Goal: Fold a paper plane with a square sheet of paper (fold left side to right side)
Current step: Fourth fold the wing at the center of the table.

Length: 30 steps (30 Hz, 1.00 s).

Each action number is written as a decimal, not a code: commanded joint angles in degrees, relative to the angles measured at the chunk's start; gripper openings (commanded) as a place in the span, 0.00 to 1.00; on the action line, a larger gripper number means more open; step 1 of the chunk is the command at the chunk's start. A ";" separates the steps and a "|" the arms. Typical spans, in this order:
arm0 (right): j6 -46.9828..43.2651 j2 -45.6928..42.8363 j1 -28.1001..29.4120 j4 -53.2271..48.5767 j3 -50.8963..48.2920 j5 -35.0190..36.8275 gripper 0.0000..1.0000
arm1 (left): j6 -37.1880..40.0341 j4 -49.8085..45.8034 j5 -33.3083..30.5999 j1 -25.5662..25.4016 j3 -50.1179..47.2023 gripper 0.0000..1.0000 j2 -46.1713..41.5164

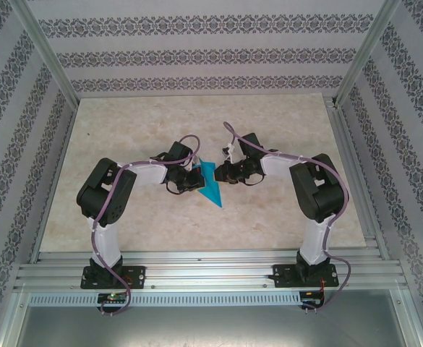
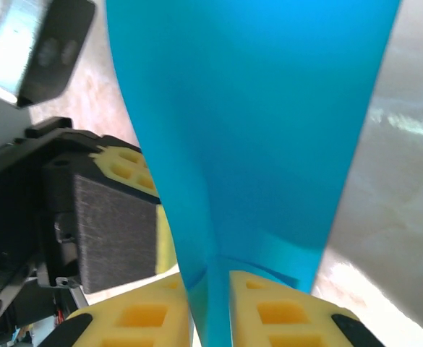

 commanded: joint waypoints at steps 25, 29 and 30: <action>-0.09 -2.55 3.37 0.25 3.90 -1.62 0.24 | 0.94 -0.94 -2.27 -0.69 -1.11 0.06 2.92; -0.41 -2.33 3.37 -0.23 4.34 -0.82 0.26 | 1.02 -1.12 -2.20 -0.68 -0.84 0.06 2.91; -0.37 -2.29 3.37 -0.20 4.52 -0.64 0.26 | 1.07 -1.23 -2.23 -0.72 -0.86 0.06 2.92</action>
